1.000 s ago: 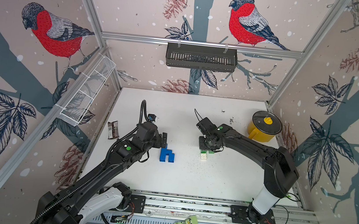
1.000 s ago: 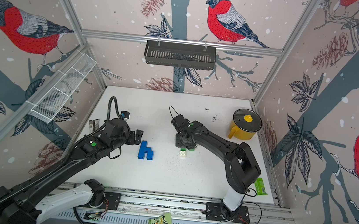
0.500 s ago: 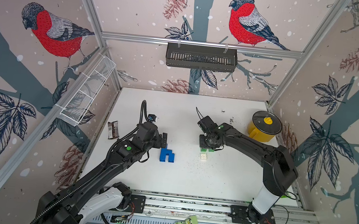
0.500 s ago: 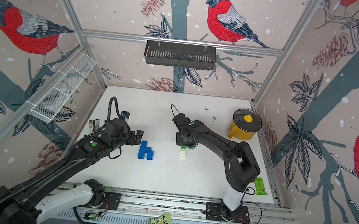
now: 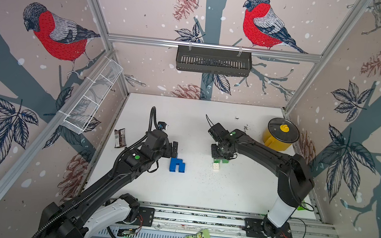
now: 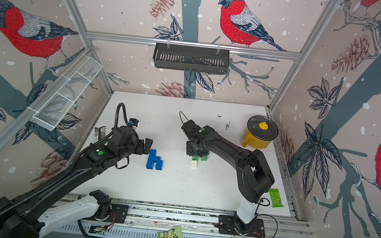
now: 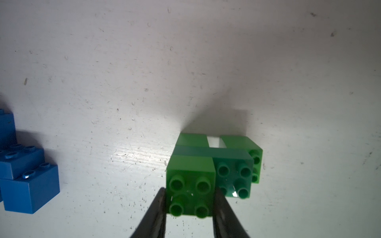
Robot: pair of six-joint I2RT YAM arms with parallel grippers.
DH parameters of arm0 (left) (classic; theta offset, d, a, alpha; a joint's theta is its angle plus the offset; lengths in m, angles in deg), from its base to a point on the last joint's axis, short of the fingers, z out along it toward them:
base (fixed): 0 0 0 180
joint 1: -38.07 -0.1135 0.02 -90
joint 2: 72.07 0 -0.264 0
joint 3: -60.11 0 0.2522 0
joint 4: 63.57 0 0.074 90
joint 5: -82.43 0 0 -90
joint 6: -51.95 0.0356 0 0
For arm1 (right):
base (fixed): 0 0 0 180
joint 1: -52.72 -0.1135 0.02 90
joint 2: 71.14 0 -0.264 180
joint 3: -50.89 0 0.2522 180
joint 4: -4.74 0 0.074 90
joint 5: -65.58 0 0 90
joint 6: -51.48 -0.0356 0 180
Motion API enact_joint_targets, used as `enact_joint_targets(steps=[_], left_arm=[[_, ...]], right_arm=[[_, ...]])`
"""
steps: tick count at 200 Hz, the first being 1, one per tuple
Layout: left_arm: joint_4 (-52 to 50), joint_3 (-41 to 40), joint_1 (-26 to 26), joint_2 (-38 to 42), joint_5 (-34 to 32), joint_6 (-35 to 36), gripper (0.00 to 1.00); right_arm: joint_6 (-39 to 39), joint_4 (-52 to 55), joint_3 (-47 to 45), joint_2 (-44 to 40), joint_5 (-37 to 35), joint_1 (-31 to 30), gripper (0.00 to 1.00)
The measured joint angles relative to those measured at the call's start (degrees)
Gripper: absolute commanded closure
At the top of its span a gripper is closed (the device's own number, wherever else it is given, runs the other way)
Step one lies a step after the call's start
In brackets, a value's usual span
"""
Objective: Assemble the letter h with lego
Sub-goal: Assemble the lego brick with the lego brick.
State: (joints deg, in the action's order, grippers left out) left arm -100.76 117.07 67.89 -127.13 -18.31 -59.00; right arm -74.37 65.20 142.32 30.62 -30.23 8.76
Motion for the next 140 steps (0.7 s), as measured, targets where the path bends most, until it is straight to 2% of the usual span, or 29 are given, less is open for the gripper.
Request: enact_joint_targets(steps=[52,69,104,140], left_arm=[[0.0,0.0,0.0,0.0,0.0,0.0,0.02],[0.0,0.0,0.0,-0.1,0.0,0.0,0.02],[0.0,0.0,0.0,-0.1,0.0,0.0,0.02],[0.0,0.0,0.0,-0.1,0.0,0.0,0.01]], right_arm=[[0.0,0.0,0.1,0.0,-0.1,-0.2,0.57],[0.0,0.0,0.0,-0.1,-0.1,-0.3,0.53],[0.0,-0.1,0.0,-1.6,-0.5,-0.9,0.4],[0.0,0.0,0.0,-4.8,-1.5,-1.4,0.16]])
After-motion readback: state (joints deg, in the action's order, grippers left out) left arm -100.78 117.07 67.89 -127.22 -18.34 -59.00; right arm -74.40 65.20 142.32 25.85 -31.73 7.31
